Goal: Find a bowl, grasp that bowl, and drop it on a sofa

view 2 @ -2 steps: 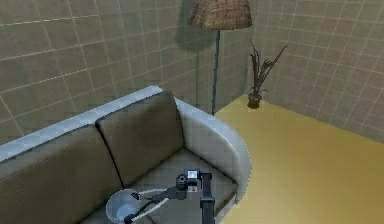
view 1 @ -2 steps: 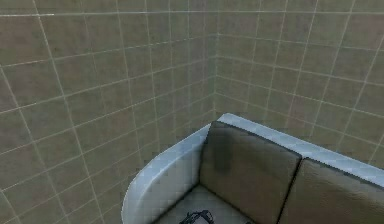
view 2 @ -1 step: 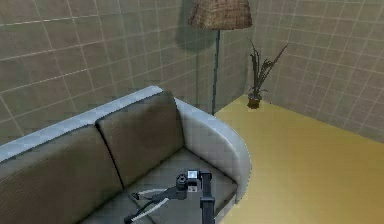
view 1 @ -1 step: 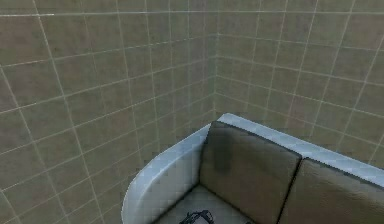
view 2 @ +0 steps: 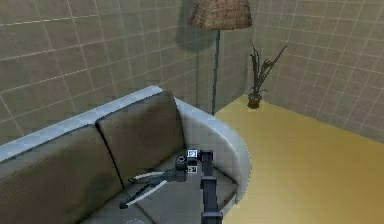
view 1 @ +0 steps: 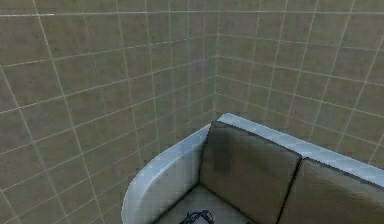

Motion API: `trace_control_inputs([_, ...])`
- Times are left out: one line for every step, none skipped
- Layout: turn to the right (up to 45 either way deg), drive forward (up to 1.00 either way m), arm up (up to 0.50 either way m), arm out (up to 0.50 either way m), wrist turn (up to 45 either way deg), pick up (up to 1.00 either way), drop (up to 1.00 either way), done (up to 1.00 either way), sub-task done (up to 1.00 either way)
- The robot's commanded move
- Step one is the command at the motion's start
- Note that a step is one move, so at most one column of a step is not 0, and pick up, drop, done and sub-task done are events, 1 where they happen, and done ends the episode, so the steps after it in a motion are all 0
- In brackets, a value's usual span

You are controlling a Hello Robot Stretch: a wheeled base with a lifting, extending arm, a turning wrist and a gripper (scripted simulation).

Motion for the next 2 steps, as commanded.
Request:
trace_control_inputs([0.0,0.0,0.0,-0.08,0.0,0.0,0.0,0.0,0.0])
trace_control_inputs([0.0,0.0,0.0,0.0,0.0,0.0,0.0,1.0,0.0])
